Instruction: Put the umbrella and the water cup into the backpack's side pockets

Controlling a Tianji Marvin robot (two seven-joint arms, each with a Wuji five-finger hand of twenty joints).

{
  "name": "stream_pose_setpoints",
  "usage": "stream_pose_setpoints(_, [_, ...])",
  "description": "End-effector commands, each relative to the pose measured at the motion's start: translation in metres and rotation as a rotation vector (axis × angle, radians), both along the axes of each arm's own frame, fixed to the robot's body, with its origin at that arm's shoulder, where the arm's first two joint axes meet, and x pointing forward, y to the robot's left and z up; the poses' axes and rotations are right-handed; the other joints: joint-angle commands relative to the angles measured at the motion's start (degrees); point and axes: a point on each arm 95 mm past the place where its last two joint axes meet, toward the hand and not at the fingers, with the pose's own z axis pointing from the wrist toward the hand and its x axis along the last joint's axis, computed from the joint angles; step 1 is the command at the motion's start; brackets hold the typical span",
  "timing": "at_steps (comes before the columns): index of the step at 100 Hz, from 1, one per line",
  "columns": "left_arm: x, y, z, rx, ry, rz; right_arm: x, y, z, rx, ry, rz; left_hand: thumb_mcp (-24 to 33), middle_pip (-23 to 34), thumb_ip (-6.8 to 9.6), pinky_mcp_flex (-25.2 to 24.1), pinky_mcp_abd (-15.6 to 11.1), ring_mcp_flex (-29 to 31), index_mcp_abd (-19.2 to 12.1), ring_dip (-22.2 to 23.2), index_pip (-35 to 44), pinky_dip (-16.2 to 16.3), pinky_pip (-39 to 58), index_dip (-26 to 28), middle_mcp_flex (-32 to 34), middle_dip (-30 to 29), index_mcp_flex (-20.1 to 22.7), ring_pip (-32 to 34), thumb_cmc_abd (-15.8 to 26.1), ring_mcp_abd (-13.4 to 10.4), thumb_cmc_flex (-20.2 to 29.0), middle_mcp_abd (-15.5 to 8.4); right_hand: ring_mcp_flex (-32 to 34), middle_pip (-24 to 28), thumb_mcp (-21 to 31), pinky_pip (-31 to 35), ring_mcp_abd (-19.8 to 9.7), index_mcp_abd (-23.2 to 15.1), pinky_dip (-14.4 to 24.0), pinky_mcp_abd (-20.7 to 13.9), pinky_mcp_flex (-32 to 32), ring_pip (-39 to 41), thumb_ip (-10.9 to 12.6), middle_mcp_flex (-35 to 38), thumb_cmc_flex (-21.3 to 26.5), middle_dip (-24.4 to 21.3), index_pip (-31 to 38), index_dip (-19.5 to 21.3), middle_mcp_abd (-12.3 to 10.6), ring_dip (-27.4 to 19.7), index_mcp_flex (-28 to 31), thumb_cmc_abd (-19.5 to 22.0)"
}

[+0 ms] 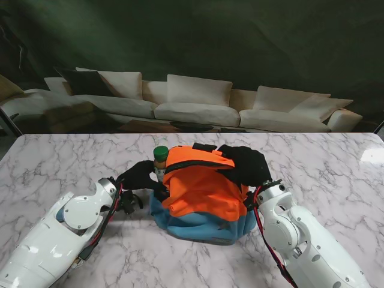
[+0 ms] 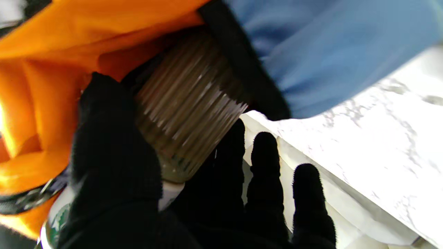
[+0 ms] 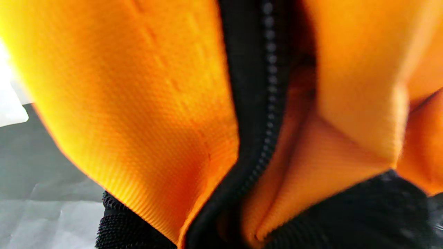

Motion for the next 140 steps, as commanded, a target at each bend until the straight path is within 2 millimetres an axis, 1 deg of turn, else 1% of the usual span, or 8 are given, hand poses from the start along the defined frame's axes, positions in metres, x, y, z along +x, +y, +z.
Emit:
stream_pose_setpoints(1, [0.001, 0.002, -0.004, 0.034, -0.001, 0.002, -0.002, 0.003, -0.003, 0.001, 0.008, 0.008, 8.8, 0.5, 3.06, -0.9, -1.2, -0.9, -15.3, 0.3, 6.0, 1.2, -1.2, 2.4, -2.4, -0.2, 9.5, -1.0, 10.4, -1.2, 9.7, -2.9, 1.1, 1.9, 6.0, 0.7, -1.4, -8.9, 0.6, -0.9, -0.4, 0.6, 2.9, 0.1, 7.6, -0.2, 6.3, 2.4, -0.9, 0.6, 3.8, 5.8])
stream_pose_setpoints(29, [0.005, 0.022, -0.005, 0.164, -0.048, 0.043, -0.002, 0.004, -0.003, 0.0, 0.006, 0.018, 9.1, -0.7, 3.38, -1.2, -1.0, -1.8, -13.9, -0.1, 5.3, 1.5, -2.2, 4.1, -3.9, -1.5, 7.9, -2.1, 11.4, -0.8, 10.0, -2.4, 1.1, 1.8, 6.1, 0.7, -1.3, -8.8, 0.6, -0.9, -0.4, 0.6, 2.9, 0.2, 7.6, -0.1, 6.3, 2.4, -0.9, 0.7, 3.8, 5.8])
stream_pose_setpoints(39, [0.008, 0.027, -0.007, 0.237, -0.05, 0.06, -0.002, 0.004, -0.003, 0.0, 0.004, 0.023, 8.4, -1.3, 3.14, -1.0, -0.4, -2.0, -13.7, -2.1, 3.0, 1.6, -3.1, 5.6, -4.7, -10.0, 6.8, -3.6, 13.3, -0.5, 9.1, -1.9, 1.1, 1.8, 6.0, 0.7, -1.4, -8.8, 0.6, -0.9, -0.4, 0.5, 2.9, 0.2, 7.5, -0.1, 6.3, 2.4, -0.9, 0.7, 3.8, 5.7])
stream_pose_setpoints(59, [0.005, 0.029, -0.011, 0.26, 0.02, 0.021, -0.002, 0.005, -0.001, 0.002, -0.001, 0.031, 7.3, -9.2, 2.62, -2.5, 1.9, -4.5, -5.4, -11.8, -12.9, -0.1, -8.1, 5.6, -9.2, -20.2, -0.2, -10.8, 15.9, 1.5, -2.2, 1.2, 1.1, 1.7, 6.0, 0.7, -1.4, -8.8, 0.6, -0.9, -0.4, 0.5, 2.9, 0.3, 7.5, -0.2, 6.3, 2.4, -0.8, 0.7, 3.8, 5.6])
stream_pose_setpoints(76, [0.001, 0.034, -0.004, 0.286, -0.015, 0.003, -0.003, 0.005, 0.0, 0.001, -0.009, 0.041, 7.3, -16.6, 2.43, -0.3, 3.7, -3.9, 2.0, -18.2, -22.8, -1.7, -11.1, 0.0, -10.1, -29.2, -9.6, -14.1, 7.7, 4.1, -11.3, 5.2, 1.1, 1.7, 6.0, 0.7, -1.4, -9.0, 0.6, -0.9, -0.4, 0.5, 2.9, 0.3, 7.4, -0.1, 6.2, 2.3, -0.9, 0.7, 3.9, 5.6])
stream_pose_setpoints(96, [-0.003, 0.042, 0.012, 0.269, -0.097, 0.028, -0.006, 0.005, 0.001, 0.003, -0.011, 0.048, 7.4, -19.0, 1.85, 1.3, 3.6, -4.4, 3.6, -19.4, -26.5, -2.2, -10.1, -3.1, -12.5, -32.0, -16.5, -14.2, 5.5, 5.5, -13.4, 7.7, 1.2, 1.6, 6.0, 0.7, -1.4, -8.9, 0.6, -0.9, -0.4, 0.5, 2.8, 0.4, 7.4, -0.2, 6.1, 2.0, -0.8, 0.7, 4.0, 5.3])
stream_pose_setpoints(116, [0.0, 0.041, 0.024, 0.207, -0.143, 0.063, -0.007, 0.006, 0.003, 0.006, -0.019, 0.058, 8.6, -17.4, 2.1, 1.9, 3.2, -3.0, 1.6, -19.1, -23.7, -2.1, -7.2, -2.1, -11.4, -31.4, -15.0, -12.5, 10.0, 4.5, -8.7, 5.6, 1.3, 1.4, 6.0, 0.7, -1.3, -8.9, 0.6, -0.9, -0.4, 0.4, 2.8, 0.6, 7.3, -0.3, 6.0, 1.8, -0.8, 0.7, 4.1, 5.2])
stream_pose_setpoints(140, [0.002, 0.023, 0.02, 0.08, -0.101, 0.075, -0.007, 0.011, 0.005, 0.03, -0.019, 0.063, 9.3, -10.5, 3.44, 3.2, 3.5, 1.9, -3.3, -18.2, -17.0, -2.9, -4.0, 3.7, -5.7, -28.2, -10.2, -10.7, 14.8, 2.1, 2.9, -2.6, 1.3, 1.3, 6.0, 0.7, -1.2, -8.9, 0.6, -0.9, -0.4, 0.4, 2.8, 0.7, 7.2, -0.3, 6.1, 1.6, -0.8, 0.7, 4.2, 5.1])
